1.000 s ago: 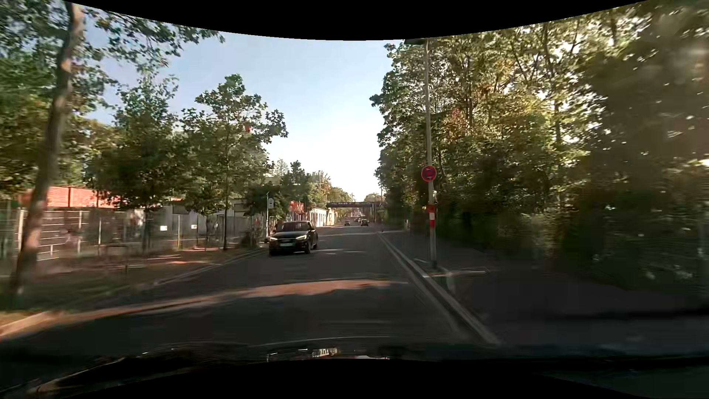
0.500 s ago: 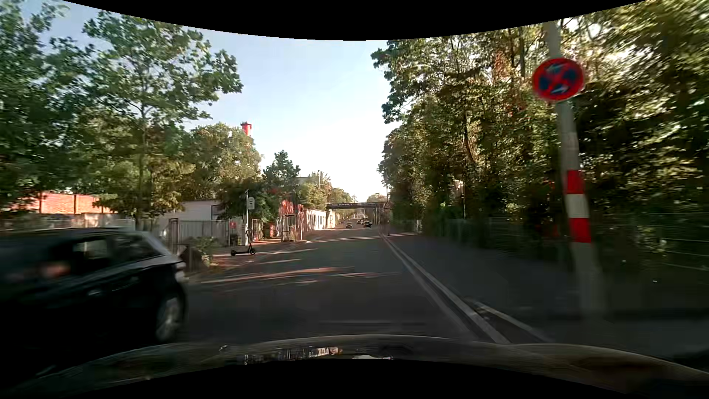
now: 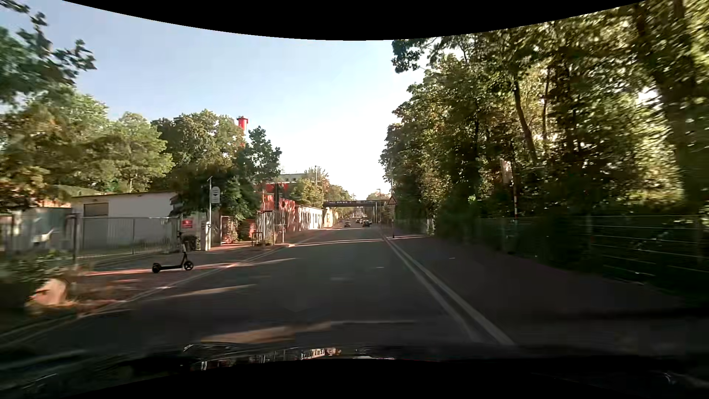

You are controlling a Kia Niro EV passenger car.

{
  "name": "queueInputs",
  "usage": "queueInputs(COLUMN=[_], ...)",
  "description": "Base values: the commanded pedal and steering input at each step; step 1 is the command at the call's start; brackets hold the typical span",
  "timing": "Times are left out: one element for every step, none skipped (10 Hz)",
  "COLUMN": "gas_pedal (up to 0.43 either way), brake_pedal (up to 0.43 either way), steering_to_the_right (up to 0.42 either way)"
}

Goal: Follow the waypoints while adhering to traffic rules and regulations

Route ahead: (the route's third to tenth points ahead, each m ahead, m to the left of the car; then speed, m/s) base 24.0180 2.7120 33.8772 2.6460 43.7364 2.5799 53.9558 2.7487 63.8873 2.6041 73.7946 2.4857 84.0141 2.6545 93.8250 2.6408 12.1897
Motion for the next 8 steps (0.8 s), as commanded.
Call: queueInputs(gas_pedal=[0.079, 0.079, 0.079, 0.079, 0.079, 0.079, 0.079, 0.079], brake_pedal=[0.000, 0.000, 0.000, 0.000, 0.000, 0.000, 0.000, 0.000], steering_to_the_right=[0.001, 0.001, 0.001, 0.001, 0.001, 0.001, 0.001, 0.001])
